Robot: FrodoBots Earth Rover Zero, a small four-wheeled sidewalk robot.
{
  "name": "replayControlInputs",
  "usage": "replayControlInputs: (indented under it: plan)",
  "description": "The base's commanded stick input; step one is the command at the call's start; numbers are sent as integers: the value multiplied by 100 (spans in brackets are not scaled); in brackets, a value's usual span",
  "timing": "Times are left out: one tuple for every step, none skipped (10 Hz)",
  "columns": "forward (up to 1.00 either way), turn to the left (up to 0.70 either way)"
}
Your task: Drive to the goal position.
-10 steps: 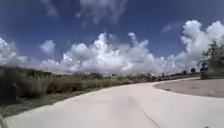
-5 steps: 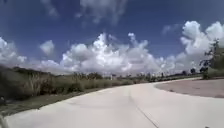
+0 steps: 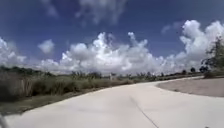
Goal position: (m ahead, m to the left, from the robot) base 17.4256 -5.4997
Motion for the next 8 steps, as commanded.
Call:
replayControlInputs:
  plan:
    - [70,-32]
    - [70,-35]
    - [70,-35]
    - [70,-35]
    - [70,-21]
    - [70,0]
    - [70,0]
    - [70,0]
